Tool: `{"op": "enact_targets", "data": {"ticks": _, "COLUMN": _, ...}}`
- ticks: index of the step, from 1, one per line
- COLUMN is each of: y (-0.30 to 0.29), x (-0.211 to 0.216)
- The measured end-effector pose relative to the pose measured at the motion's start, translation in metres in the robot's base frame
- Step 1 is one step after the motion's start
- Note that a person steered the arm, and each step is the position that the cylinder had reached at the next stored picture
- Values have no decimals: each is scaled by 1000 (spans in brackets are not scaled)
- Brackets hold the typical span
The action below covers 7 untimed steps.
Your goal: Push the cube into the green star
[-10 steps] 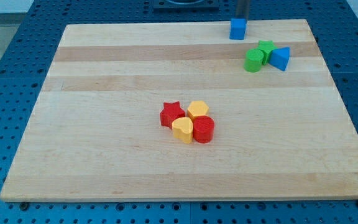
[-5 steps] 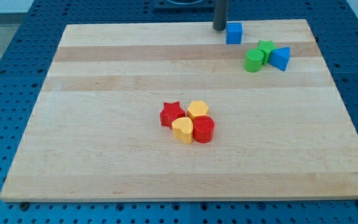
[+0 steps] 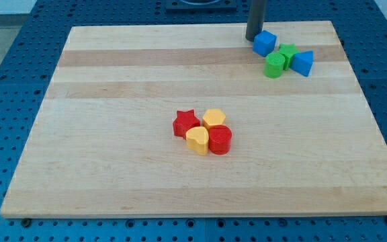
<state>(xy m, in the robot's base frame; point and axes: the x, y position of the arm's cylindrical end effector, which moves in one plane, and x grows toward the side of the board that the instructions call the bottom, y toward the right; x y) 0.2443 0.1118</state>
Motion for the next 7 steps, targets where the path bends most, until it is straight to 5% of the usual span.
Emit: {"op": "enact_targets", "data": {"ticks": 7, "y": -9, "x": 37}}
